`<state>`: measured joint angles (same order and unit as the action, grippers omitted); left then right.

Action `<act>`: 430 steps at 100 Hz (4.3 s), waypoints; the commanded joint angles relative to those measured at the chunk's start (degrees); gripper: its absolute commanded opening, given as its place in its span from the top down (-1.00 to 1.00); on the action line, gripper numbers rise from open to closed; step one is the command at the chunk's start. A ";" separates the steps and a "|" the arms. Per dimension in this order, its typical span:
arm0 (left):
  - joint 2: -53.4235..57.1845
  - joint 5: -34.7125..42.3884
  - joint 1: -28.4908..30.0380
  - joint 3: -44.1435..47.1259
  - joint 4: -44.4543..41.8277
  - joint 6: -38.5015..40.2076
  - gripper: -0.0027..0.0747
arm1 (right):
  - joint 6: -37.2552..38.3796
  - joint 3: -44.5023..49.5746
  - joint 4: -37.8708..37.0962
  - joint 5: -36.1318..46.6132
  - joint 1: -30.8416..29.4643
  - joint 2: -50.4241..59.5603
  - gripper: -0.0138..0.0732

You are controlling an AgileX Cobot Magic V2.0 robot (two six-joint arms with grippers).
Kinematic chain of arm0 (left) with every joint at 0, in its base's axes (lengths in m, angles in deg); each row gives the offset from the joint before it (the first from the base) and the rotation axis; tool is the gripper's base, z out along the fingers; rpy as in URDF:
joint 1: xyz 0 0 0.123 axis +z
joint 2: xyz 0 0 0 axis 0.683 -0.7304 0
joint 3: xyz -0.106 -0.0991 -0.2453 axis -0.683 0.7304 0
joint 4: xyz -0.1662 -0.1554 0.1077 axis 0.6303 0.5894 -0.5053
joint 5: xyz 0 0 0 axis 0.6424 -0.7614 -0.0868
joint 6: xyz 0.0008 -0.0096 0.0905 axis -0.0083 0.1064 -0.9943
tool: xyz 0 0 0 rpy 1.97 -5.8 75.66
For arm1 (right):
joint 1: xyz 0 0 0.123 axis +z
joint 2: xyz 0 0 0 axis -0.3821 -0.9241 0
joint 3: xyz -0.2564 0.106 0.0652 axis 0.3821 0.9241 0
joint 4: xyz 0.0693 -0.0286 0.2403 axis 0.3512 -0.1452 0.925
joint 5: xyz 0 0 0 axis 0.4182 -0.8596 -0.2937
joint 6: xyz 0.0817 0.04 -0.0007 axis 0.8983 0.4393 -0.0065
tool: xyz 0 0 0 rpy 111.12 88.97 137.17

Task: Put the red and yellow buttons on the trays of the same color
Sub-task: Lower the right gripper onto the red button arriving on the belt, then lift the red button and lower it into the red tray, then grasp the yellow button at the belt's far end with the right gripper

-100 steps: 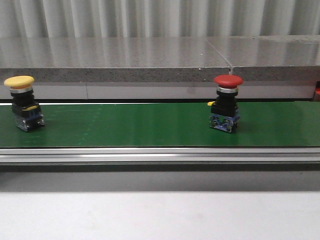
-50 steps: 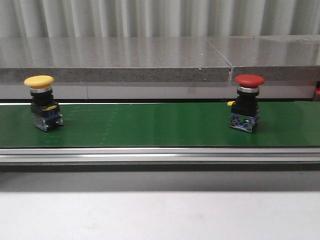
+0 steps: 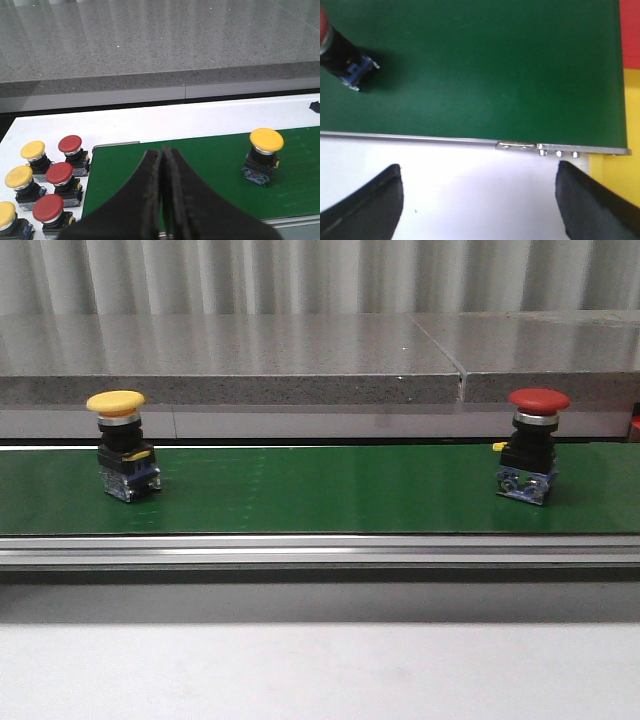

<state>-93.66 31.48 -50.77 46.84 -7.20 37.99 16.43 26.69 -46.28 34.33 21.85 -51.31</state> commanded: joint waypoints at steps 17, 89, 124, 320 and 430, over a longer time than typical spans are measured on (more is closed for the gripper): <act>-0.15 4.60 -0.47 -1.60 0.42 0.16 0.98 | -8.93 -6.41 8.81 1.00 0.00 -3.95 -0.72; -0.15 4.60 -0.47 -1.60 0.42 0.16 0.98 | -15.26 -14.68 11.49 0.63 3.44 -20.80 -0.72; -0.15 4.60 -0.47 -1.60 0.42 0.16 0.98 | -15.25 -18.16 10.30 4.02 3.69 -27.46 -0.57; -0.15 4.60 -0.47 -1.60 0.42 0.16 0.98 | -15.20 -46.67 10.48 -0.43 -28.74 -54.11 -0.78; -0.15 4.60 -0.47 -1.60 0.42 0.16 0.98 | -21.35 -20.62 10.48 -12.40 -2.28 -17.66 -0.77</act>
<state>-93.66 31.48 -50.77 46.84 -7.20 37.99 -3.54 4.28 -36.41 18.85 16.90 -71.19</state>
